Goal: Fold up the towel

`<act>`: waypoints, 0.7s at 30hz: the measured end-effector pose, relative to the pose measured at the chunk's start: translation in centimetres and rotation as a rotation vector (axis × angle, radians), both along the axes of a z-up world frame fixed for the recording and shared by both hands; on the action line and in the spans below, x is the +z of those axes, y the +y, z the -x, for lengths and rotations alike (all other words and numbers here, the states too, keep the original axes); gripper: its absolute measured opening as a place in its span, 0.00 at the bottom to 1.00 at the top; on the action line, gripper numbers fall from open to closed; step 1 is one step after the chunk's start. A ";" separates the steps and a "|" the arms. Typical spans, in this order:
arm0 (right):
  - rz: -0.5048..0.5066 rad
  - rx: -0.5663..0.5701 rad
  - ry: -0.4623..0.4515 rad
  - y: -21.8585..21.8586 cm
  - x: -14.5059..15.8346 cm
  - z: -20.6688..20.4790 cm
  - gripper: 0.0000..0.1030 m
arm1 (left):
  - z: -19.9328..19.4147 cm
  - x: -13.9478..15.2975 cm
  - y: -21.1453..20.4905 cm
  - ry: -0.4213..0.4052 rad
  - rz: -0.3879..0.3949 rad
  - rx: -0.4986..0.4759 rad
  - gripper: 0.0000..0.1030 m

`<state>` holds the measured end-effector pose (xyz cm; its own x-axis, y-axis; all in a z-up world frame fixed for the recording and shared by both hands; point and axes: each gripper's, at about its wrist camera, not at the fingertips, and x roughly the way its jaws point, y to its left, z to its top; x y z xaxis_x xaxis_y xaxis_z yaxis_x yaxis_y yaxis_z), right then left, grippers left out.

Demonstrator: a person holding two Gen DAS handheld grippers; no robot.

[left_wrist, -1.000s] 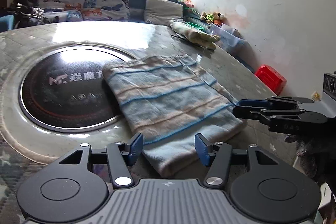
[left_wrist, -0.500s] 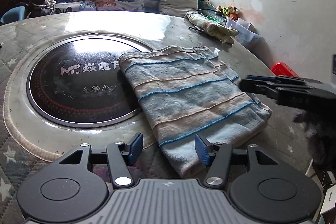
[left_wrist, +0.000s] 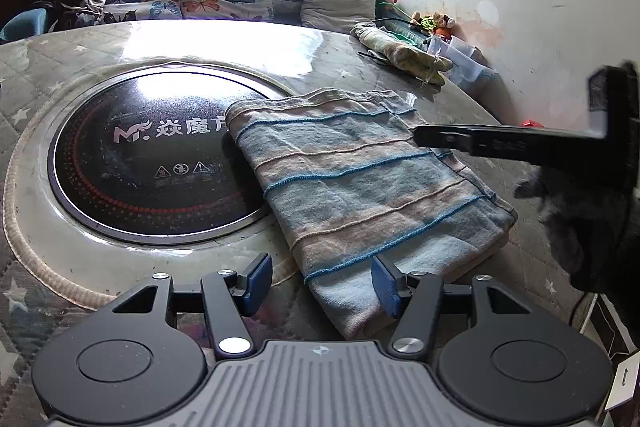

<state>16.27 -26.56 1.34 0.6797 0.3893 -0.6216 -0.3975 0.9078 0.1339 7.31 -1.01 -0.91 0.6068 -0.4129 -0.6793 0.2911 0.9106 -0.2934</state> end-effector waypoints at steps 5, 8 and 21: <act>-0.010 -0.038 0.023 -0.4 -0.8 -1.1 0.37 | -0.1 0.1 0.1 0.006 0.000 0.000 0.58; -0.014 -0.042 0.012 -0.7 -0.3 -0.2 0.43 | -0.2 0.1 0.1 0.006 -0.006 0.005 0.61; -0.090 -0.122 0.070 -3.8 -1.8 3.1 0.53 | -0.5 0.9 0.2 -0.016 -0.025 0.052 0.83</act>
<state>13.19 -30.39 -0.49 0.6815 0.3627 -0.6356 -0.2719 0.9318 0.2403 7.84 -0.78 -0.04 0.6379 -0.3637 -0.6789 0.2478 0.9315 -0.2662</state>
